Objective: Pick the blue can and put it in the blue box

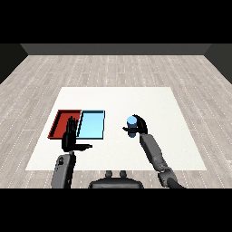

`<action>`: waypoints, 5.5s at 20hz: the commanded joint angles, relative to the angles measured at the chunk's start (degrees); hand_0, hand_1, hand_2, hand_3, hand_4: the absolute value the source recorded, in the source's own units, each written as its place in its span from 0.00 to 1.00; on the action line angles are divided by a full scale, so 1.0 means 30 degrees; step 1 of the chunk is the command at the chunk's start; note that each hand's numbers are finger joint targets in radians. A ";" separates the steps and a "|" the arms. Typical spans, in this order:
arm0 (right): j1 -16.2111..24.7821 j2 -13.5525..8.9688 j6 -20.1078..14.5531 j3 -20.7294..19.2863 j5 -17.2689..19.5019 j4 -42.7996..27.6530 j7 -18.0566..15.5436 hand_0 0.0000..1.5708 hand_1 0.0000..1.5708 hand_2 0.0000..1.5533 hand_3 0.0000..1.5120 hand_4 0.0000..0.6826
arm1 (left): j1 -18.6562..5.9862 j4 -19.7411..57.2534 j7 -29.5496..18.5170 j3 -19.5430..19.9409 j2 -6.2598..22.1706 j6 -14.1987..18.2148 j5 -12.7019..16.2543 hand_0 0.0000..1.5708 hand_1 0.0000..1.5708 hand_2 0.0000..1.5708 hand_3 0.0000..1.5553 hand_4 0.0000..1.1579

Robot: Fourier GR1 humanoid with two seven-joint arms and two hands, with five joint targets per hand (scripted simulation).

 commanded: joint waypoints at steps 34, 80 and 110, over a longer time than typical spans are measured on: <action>0.1237 0.0321 -0.2719 0.5375 -0.0518 -0.9095 0.2175 0.90 0.90 0.93 0.94 0.97 | -0.5352 0.6972 0.0622 -0.8506 -0.0713 0.6605 0.1533 0.00 0.00 0.00 0.00 0.00; -0.1376 0.0313 -0.6128 1.1915 -0.2460 -0.8471 0.1611 0.93 0.93 0.94 0.92 0.88 | -1.0508 1.0868 0.4018 -1.1564 0.0582 1.0852 -0.2721 0.13 0.13 0.19 0.00 0.26; -0.0374 0.0321 -0.5058 1.0558 -0.4172 -0.8729 0.1794 0.00 0.00 0.00 0.00 0.00 | -0.9867 1.3100 -0.0314 -0.9365 -0.0707 0.9843 0.3760 1.00 1.00 0.97 0.93 0.97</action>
